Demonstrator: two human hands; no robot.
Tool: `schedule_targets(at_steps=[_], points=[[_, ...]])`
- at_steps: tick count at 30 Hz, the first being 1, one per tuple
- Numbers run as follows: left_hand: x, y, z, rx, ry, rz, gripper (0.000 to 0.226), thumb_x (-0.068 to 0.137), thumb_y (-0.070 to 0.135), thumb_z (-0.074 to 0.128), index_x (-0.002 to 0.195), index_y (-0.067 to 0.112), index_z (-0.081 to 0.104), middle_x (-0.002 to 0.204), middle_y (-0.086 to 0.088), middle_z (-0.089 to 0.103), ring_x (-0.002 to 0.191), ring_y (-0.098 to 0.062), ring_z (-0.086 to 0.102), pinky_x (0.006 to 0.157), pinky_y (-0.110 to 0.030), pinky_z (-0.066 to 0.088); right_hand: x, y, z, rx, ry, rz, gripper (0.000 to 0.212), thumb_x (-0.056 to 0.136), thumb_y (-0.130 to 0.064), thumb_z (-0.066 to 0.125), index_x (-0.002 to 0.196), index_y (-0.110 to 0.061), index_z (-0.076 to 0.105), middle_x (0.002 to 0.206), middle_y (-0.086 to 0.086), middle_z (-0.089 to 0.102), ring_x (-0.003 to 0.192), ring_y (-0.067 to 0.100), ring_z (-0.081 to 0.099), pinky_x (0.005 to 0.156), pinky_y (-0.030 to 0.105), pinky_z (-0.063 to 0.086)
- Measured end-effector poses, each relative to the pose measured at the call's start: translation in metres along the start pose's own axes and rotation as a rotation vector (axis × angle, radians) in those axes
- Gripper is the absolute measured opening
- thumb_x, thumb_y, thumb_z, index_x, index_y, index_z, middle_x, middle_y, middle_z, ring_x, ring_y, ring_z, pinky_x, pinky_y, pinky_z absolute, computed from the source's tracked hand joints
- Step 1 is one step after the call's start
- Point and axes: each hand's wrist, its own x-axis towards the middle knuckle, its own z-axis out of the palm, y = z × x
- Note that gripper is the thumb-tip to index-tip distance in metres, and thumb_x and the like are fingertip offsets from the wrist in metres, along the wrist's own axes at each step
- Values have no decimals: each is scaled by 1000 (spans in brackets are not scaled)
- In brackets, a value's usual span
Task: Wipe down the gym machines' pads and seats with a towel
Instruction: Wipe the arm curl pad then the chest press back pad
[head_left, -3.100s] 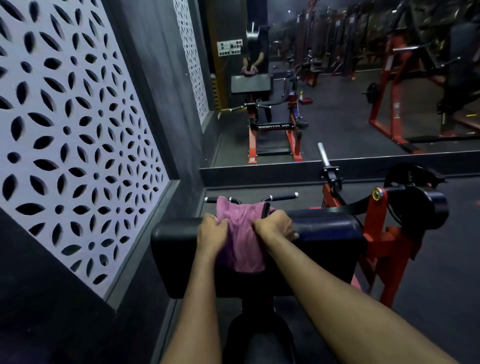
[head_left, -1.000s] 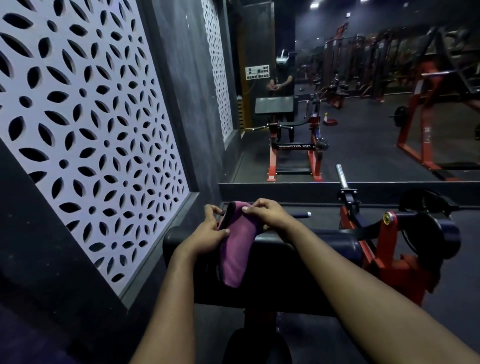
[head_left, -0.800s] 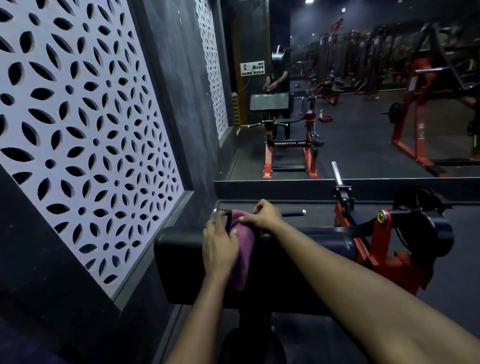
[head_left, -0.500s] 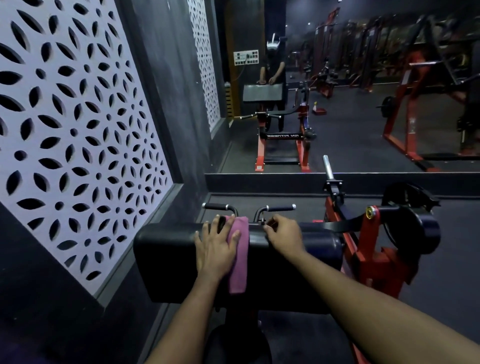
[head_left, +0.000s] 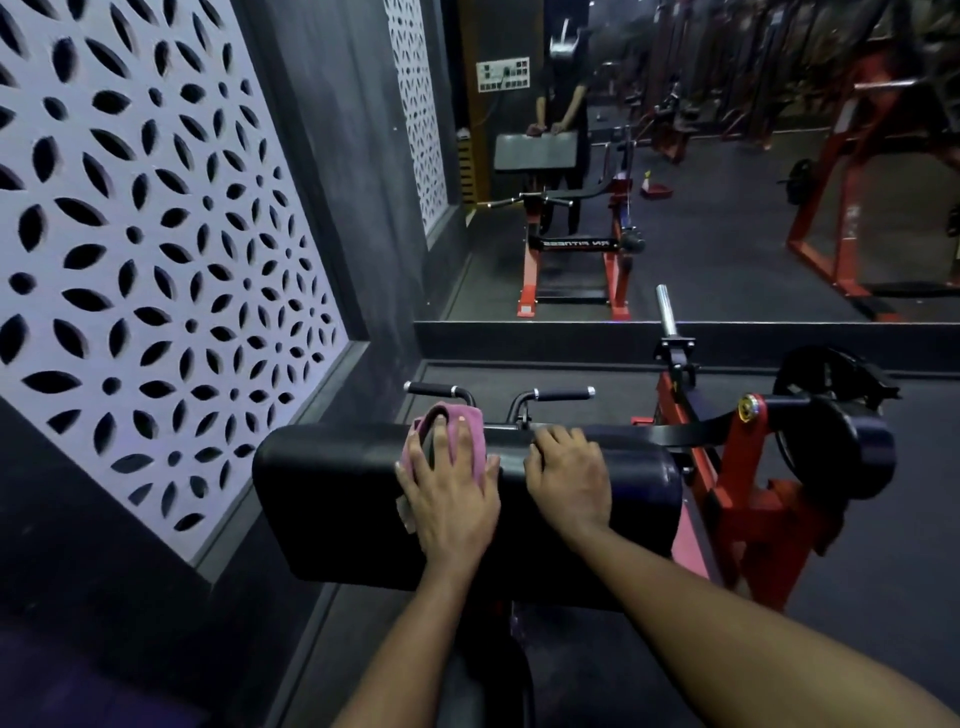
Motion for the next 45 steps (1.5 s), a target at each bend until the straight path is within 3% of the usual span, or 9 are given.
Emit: schedule_targets(at_steps=[4,9,13,17,20,29,33,37,45], points=[[37,-24,1,25,-40,67,54,98,53,33,138,26,55,144,-5,52,129,-34,43,112,-51,34,1,-3,3,-68,4,0,24,90,-30,53,106,-20,68,98,1,68,88,24,57,76,40,45],[80,-56,-1,47,-118,-102,46,95,48,41,123,25,68,123,-8,62,105,-34,53,98,-44,43,1,-2,3,-72,45,-24,14,91,-28,55,97,-19,64,93,0,64,83,21,54,72,39,43],[65,-24,-8,-39,-48,-288,41,88,43,55,119,21,69,129,-6,60,114,-35,49,95,-46,44,0,-4,6,-124,51,-1,13,88,-30,54,93,-20,63,90,0,62,82,23,53,70,39,41],[16,-2,-2,-106,23,44,42,88,44,59,130,39,55,142,1,50,137,-33,39,102,-50,43,1,-5,8,-170,75,-12,13,85,-29,55,89,-19,61,90,3,62,82,27,54,70,41,42],[28,-39,-5,-77,-43,99,41,91,52,49,132,46,50,143,7,47,119,-29,45,88,-44,51,0,-4,9,-184,74,-17,12,86,-28,57,90,-17,61,89,5,62,81,28,53,70,41,41],[66,-97,-27,-164,37,-469,37,90,32,66,123,15,68,142,-14,48,119,-44,46,96,-51,44,4,-21,7,-82,47,129,14,87,-25,56,90,-14,64,89,7,64,85,29,54,74,42,42],[39,-60,-12,-99,57,-184,32,87,39,61,118,34,69,144,-2,49,140,-35,33,100,-50,40,18,-60,16,-47,18,111,10,88,-24,61,91,-16,66,93,5,66,89,27,55,79,42,44],[44,-113,-10,-33,-22,14,42,90,48,49,132,46,52,148,2,43,129,-30,42,90,-47,50,25,-107,36,21,9,0,8,85,-22,64,89,-14,65,90,6,64,88,28,55,76,40,42],[83,-176,-20,-33,71,-345,33,87,36,61,119,31,72,141,-2,51,120,-34,45,94,-50,46,23,-112,54,-92,-43,-51,22,91,-30,51,104,-17,63,97,4,62,90,24,52,79,38,43]])
